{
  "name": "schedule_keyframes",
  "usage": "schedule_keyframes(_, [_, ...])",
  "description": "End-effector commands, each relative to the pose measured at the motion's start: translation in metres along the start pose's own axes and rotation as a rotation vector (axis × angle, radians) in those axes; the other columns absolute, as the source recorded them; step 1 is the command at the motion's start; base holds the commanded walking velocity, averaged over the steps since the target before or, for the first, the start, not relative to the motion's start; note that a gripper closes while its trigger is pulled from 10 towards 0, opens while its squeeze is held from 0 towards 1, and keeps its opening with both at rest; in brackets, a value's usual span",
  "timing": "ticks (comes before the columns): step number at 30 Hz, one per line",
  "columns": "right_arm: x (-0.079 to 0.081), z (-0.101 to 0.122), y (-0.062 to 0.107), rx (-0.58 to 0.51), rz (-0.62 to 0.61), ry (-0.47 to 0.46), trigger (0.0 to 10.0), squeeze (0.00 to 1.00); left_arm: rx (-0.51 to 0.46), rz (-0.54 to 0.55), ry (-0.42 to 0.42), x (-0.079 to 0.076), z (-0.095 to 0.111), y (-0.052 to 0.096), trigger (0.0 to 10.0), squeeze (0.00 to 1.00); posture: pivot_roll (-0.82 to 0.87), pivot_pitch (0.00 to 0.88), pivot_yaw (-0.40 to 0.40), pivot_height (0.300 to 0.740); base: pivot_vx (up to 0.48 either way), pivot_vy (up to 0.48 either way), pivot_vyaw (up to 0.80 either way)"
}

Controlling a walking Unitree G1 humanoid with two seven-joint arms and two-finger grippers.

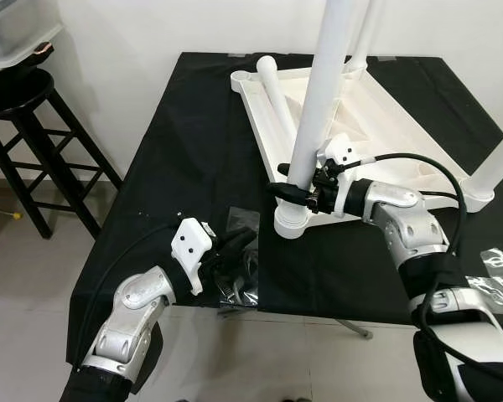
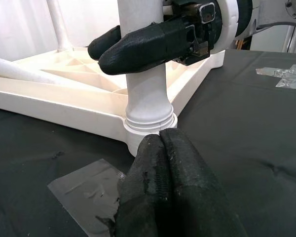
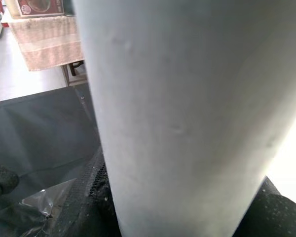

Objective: Building children table

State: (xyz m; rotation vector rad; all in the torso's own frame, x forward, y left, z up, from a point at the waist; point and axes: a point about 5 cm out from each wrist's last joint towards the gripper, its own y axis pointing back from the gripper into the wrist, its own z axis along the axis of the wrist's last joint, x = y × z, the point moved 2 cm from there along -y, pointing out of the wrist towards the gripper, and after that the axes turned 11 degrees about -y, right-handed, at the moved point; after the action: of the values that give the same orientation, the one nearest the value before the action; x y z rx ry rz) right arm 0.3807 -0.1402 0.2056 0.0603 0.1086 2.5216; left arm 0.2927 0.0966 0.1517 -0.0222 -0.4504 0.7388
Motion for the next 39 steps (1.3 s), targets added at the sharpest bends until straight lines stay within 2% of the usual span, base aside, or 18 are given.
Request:
schedule_keyframes(1, [-0.007,-0.007,0.004,0.004,-0.101,0.001,0.0,0.00,0.009,-0.005,-0.006,-0.002,-0.002,0.002,10.0,0.00,0.02,0.152,-0.026,0.740,0.000,0.000,0.00])
schedule_keyframes(4, [-0.012,-0.020,0.011,0.021,-0.280,0.000,0.0,0.00,0.008,-0.004,-0.007,-0.002,-0.002,0.002,10.0,0.00,0.02,0.153,-0.028,0.740,0.000,0.000,0.00])
schedule_keyframes(8, [-0.014,-0.025,0.014,0.011,-0.410,-0.004,0.0,0.00,0.008,-0.003,-0.007,-0.002,-0.002,0.002,10.0,0.00,0.01,0.154,-0.037,0.740,0.000,0.000,0.00])
schedule_keyframes(9, [-0.006,-0.037,0.018,-0.060,-0.640,-0.118,0.0,0.00,0.009,-0.003,-0.008,-0.001,-0.002,0.003,10.0,0.00,0.01,0.154,-0.032,0.740,0.000,0.000,0.00])
schedule_keyframes(10, [0.022,-0.053,0.015,-0.068,-0.724,-0.148,0.0,0.00,0.011,-0.005,-0.008,-0.001,-0.003,0.003,10.0,0.00,0.02,0.154,-0.028,0.740,0.000,0.000,0.00])
schedule_keyframes(12, [0.022,-0.053,0.015,-0.068,-0.724,-0.148,0.0,0.00,0.011,-0.005,-0.008,-0.001,-0.003,0.003,10.0,0.00,0.02,0.154,-0.028,0.740,0.000,0.000,0.00])
schedule_keyframes(14, [0.060,-0.070,0.003,-0.048,-0.736,-0.214,0.0,0.00,0.015,-0.009,-0.010,-0.001,-0.004,0.004,10.0,0.00,0.01,0.141,-0.018,0.740,0.000,0.000,0.00])
schedule_keyframes(19, [0.055,-0.065,-0.005,-0.039,-0.702,-0.179,0.0,0.00,0.018,-0.009,-0.010,-0.001,-0.005,0.004,10.0,0.00,0.02,0.130,-0.032,0.740,0.000,0.000,0.00])
schedule_keyframes(20, [0.054,-0.065,-0.004,-0.035,-0.717,-0.180,1.6,0.00,0.019,-0.002,-0.012,-0.001,-0.005,0.004,10.0,0.00,0.02,0.130,-0.030,0.740,0.000,0.000,0.00])
schedule_keyframes(21, [0.054,-0.065,-0.004,-0.035,-0.717,-0.180,1.6,0.00,0.019,-0.002,-0.012,-0.001,-0.005,0.004,10.0,0.00,0.02,0.130,-0.030,0.740,0.000,0.000,0.00])
schedule_keyframes(22, [0.054,-0.064,-0.005,-0.032,-0.713,-0.183,10.0,0.00,0.019,0.002,-0.013,-0.001,-0.005,0.004,10.0,0.00,0.02,0.129,-0.027,0.740,0.000,0.000,0.00])
schedule_keyframes(26, [0.055,-0.054,-0.006,-0.058,-0.679,-0.183,10.0,0.05,0.019,0.000,-0.011,-0.001,-0.005,0.004,10.0,0.00,0.02,0.129,-0.021,0.740,0.000,0.000,0.00])
schedule_keyframes(27, [0.060,-0.035,-0.014,-0.114,-0.503,-0.184,10.0,1.00,0.018,-0.010,-0.009,-0.001,-0.005,0.004,10.0,0.00,0.01,0.130,-0.015,0.740,0.000,0.000,0.00])
schedule_keyframes(29, [0.063,-0.018,-0.018,-0.144,-0.348,-0.145,10.0,1.00,0.017,-0.013,-0.009,-0.002,-0.005,0.004,10.0,0.00,0.01,0.130,-0.013,0.740,0.000,0.000,0.00])
schedule_keyframes(30, [0.063,-0.018,-0.018,-0.144,-0.348,-0.145,10.0,1.00,0.017,-0.013,-0.009,-0.002,-0.005,0.004,10.0,0.00,0.01,0.130,-0.013,0.740,0.000,0.000,0.00])
schedule_keyframes(31, [0.061,-0.010,-0.018,-0.154,-0.293,-0.129,10.0,0.31,0.017,-0.013,-0.009,-0.001,-0.005,0.003,10.0,0.00,0.02,0.132,-0.014,0.740,0.000,0.000,0.00])
schedule_keyframes(32, [0.057,-0.002,-0.015,-0.159,-0.228,-0.087,10.0,0.00,0.016,-0.010,-0.010,-0.001,-0.005,0.003,10.0,0.00,0.02,0.132,-0.016,0.740,0.000,0.000,0.00])
schedule_keyframes(39, [0.047,0.012,-0.009,-0.115,-0.058,0.034,10.0,0.00,0.014,-0.004,-0.010,-0.001,-0.004,0.003,10.0,0.00,0.02,0.134,-0.017,0.740,0.000,0.000,0.00])
